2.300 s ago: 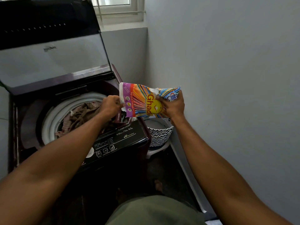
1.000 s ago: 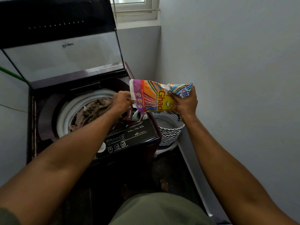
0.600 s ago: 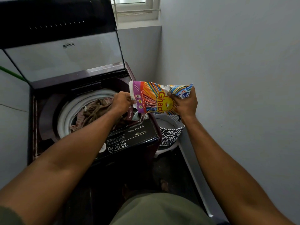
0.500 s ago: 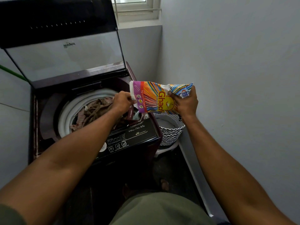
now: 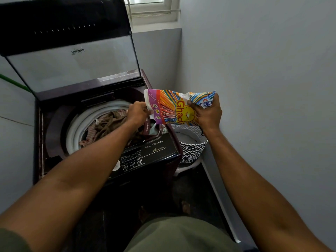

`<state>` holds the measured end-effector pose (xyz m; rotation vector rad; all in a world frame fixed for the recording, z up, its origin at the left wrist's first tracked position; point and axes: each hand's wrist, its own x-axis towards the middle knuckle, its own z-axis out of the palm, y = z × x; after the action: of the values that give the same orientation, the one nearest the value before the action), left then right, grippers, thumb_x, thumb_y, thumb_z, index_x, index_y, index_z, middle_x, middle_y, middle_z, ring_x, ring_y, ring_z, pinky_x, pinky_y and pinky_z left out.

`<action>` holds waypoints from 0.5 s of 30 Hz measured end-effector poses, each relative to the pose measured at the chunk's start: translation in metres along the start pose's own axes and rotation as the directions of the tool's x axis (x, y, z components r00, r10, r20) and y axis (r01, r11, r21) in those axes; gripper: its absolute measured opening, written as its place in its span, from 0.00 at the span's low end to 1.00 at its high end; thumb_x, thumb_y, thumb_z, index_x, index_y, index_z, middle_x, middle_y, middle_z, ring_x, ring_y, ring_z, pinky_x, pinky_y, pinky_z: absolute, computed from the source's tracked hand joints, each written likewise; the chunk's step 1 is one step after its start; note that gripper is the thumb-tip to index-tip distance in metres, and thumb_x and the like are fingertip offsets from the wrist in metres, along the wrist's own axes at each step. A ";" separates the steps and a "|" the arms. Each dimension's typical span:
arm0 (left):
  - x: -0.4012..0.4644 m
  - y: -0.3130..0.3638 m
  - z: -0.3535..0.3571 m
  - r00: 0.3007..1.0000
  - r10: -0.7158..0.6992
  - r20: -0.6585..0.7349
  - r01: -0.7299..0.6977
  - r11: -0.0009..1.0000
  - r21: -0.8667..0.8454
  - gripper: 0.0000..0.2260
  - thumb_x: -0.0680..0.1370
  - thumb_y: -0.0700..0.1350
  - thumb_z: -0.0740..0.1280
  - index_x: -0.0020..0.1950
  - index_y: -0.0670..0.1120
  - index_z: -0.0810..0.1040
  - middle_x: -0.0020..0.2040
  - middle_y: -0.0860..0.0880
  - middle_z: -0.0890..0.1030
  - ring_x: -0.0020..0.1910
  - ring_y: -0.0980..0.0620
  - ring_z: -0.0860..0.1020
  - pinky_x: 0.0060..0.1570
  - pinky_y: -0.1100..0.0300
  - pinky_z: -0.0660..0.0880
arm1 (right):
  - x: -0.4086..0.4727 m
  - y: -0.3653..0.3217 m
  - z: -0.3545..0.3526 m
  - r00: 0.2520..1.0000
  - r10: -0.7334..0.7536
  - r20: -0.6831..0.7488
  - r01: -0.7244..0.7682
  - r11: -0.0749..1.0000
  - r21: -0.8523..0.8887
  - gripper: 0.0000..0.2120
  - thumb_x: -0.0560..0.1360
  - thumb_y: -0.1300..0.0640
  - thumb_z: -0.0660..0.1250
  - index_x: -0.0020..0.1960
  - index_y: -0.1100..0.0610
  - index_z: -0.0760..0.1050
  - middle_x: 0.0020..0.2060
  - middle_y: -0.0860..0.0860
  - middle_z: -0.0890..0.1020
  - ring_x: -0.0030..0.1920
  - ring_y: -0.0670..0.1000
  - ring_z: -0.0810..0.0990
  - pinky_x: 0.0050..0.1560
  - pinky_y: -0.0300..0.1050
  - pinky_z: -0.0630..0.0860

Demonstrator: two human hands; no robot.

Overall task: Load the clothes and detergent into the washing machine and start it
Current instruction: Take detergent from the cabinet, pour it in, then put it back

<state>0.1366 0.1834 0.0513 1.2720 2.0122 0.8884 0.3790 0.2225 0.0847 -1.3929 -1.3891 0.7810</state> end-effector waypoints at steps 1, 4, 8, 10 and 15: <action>0.000 0.001 0.000 1.000 0.000 -0.007 0.000 1.000 0.012 0.06 0.76 0.42 0.72 0.53 0.48 0.83 0.50 0.49 0.85 0.47 0.52 0.82 0.50 0.51 0.81 | 0.001 0.000 0.000 1.000 -0.003 -0.003 0.003 1.000 0.003 0.28 0.63 0.46 0.82 0.52 0.57 0.72 0.46 0.50 0.83 0.42 0.46 0.82 0.39 0.30 0.75; 0.001 0.005 0.000 0.999 0.021 -0.025 -0.020 0.999 0.051 0.07 0.76 0.44 0.72 0.54 0.47 0.83 0.48 0.51 0.84 0.43 0.54 0.80 0.41 0.59 0.77 | 0.002 -0.001 0.000 1.000 -0.015 -0.021 0.015 1.000 0.022 0.27 0.61 0.46 0.83 0.49 0.54 0.71 0.43 0.48 0.83 0.39 0.44 0.81 0.38 0.31 0.75; 0.005 0.003 0.000 1.000 0.031 -0.002 -0.030 0.999 0.027 0.06 0.78 0.43 0.71 0.54 0.48 0.82 0.50 0.51 0.84 0.47 0.52 0.81 0.44 0.56 0.79 | 0.001 0.000 0.001 1.000 -0.013 -0.029 0.013 0.999 0.029 0.30 0.61 0.43 0.82 0.51 0.59 0.72 0.43 0.47 0.83 0.40 0.44 0.82 0.40 0.33 0.77; 0.006 0.002 0.000 0.999 0.027 0.022 -0.027 0.999 -0.018 0.07 0.78 0.41 0.70 0.52 0.52 0.81 0.52 0.50 0.84 0.50 0.51 0.82 0.53 0.49 0.80 | 0.000 0.002 0.002 0.999 -0.018 -0.032 0.020 0.999 0.039 0.31 0.61 0.42 0.82 0.51 0.59 0.72 0.43 0.48 0.83 0.41 0.45 0.83 0.41 0.37 0.79; 0.006 0.001 0.001 0.999 0.036 0.020 -0.035 0.998 -0.046 0.08 0.78 0.40 0.69 0.55 0.50 0.80 0.52 0.51 0.84 0.49 0.53 0.81 0.43 0.60 0.77 | 0.001 0.003 0.004 0.997 -0.067 -0.032 0.067 0.998 0.007 0.31 0.61 0.42 0.82 0.50 0.59 0.71 0.43 0.51 0.83 0.42 0.48 0.83 0.41 0.44 0.79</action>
<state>0.1357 0.1891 0.0511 1.2906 1.9480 0.9290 0.3760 0.2247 0.0806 -1.3402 -1.3994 0.7175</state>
